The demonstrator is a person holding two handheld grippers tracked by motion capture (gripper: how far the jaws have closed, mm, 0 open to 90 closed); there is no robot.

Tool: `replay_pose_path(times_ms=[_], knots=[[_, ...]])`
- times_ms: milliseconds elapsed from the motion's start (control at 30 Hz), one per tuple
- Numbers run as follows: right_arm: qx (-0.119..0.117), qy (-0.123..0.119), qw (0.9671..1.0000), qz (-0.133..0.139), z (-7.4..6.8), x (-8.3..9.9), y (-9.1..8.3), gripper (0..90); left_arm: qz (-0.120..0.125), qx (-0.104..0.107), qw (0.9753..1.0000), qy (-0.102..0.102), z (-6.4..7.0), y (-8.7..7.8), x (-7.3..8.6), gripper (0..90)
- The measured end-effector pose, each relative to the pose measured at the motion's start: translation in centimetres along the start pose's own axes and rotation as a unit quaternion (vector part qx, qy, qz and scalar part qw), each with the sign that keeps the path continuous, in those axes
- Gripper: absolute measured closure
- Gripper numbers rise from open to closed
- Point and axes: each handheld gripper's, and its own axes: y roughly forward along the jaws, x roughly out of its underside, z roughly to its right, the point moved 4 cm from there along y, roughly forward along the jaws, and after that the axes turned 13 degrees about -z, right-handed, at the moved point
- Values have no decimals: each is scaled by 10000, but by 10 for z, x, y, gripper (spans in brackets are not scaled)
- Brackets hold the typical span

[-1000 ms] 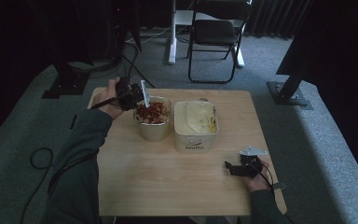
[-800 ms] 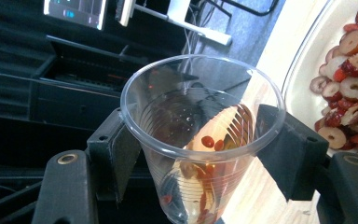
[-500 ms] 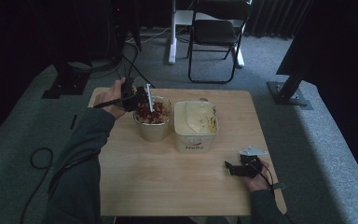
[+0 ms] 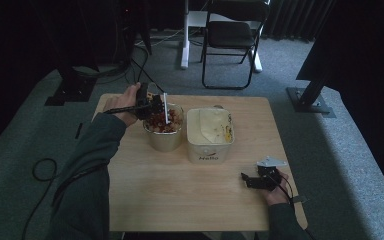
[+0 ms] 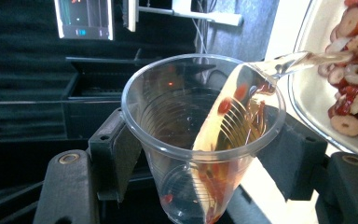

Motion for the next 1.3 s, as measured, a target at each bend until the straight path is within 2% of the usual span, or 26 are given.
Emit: replay_pose_path(times_ms=[133,367,567,700,767,1000,1300], knots=[[-2,5,10000,0,0,0,0,175,-47,-107,9998,189,0,-1,-2,334],[-2,4,10000,-2,0,0,0,175,-94,-232,9989,400,2,-1,-4,336],[0,0,10000,0,0,0,0,174,-144,-323,9978,568,5,-1,-5,338],[-2,1,10000,0,0,0,0,175,-160,-441,9961,744,6,-2,-6,339],[0,0,10000,1,0,0,0,175,-160,-448,9962,727,7,-2,-6,339],[-1,1,10000,0,0,0,0,175,-209,-582,9941,894,7,-3,-7,339],[-1,1,10000,0,0,0,0,175,-239,-644,9922,1043,10,-2,-6,340]])
